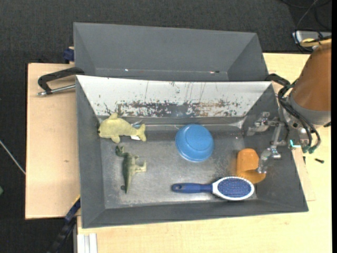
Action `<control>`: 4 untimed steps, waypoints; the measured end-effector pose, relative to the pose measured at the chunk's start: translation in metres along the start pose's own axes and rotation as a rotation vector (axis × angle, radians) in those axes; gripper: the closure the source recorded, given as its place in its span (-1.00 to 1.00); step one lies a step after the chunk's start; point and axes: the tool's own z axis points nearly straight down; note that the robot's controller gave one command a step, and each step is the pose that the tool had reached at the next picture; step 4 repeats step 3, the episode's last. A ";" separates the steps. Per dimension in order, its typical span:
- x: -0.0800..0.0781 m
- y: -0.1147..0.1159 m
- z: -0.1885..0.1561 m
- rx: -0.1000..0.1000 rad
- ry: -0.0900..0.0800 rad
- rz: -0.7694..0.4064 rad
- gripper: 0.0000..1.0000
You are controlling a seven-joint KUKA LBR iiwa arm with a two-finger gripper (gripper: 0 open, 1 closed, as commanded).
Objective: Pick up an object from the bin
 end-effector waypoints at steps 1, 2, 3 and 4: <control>0.015 -0.007 0.116 0.002 -0.002 -0.200 -1.00; 0.012 -0.007 0.112 0.005 -0.013 -0.200 1.00; 0.006 0.001 -0.042 0.007 -0.021 -0.245 1.00; 0.006 0.001 -0.042 0.007 -0.021 -0.245 1.00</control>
Offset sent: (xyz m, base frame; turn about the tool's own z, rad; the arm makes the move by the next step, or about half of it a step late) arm -0.0178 -0.0067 -0.1206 -0.1985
